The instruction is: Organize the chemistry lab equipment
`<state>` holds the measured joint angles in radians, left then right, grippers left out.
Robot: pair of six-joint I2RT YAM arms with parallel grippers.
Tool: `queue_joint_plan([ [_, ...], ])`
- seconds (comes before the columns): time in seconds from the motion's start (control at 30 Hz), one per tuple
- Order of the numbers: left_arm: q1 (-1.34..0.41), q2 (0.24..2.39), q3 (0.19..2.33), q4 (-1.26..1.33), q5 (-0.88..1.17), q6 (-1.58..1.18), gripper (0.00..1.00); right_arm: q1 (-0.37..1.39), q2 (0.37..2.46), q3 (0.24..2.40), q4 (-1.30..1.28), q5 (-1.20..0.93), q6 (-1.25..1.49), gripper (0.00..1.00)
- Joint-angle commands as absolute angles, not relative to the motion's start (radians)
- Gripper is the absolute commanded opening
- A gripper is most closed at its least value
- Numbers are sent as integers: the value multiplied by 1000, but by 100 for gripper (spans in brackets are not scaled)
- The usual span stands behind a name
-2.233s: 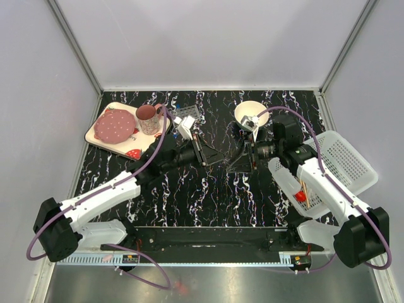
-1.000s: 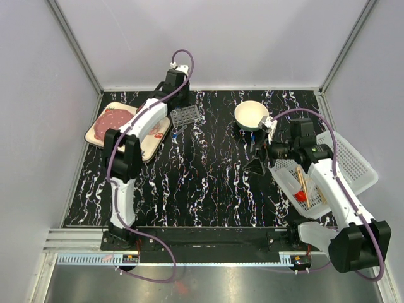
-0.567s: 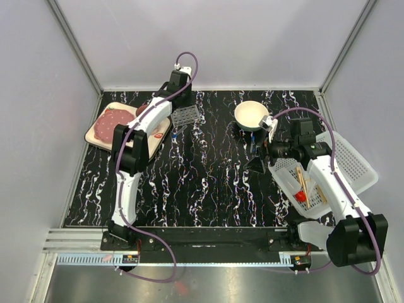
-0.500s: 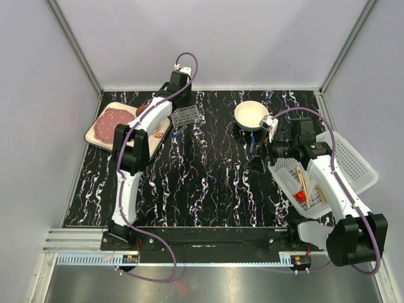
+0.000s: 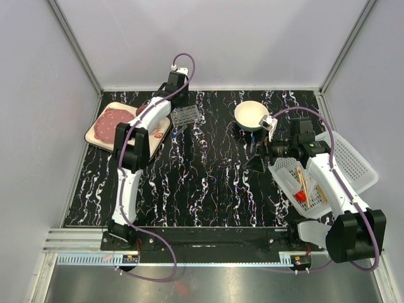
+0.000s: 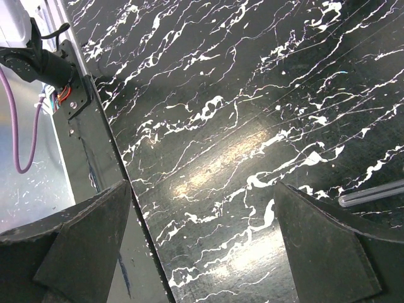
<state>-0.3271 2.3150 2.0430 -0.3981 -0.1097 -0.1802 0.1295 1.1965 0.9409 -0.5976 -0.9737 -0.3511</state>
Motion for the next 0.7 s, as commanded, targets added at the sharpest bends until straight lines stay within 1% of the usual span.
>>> queue_joint_plan([
  [0.0,-322,2335,2097,-367,-106,-183,9,123,1201,959,-566,-1009,-337,100],
  [0.43,-322,2352,2088,-367,-98,-192,11,121,1216,962,-560,-1020,-330,100],
  [0.47,-322,2350,2085,-367,-98,-195,16,123,1218,962,-558,-1020,-330,100],
  [0.53,-322,2347,2082,-367,-95,-196,19,121,1223,962,-557,-1020,-330,100],
  [0.67,-322,2330,2082,-368,-92,-204,32,123,1224,962,-552,-1019,-328,100],
])
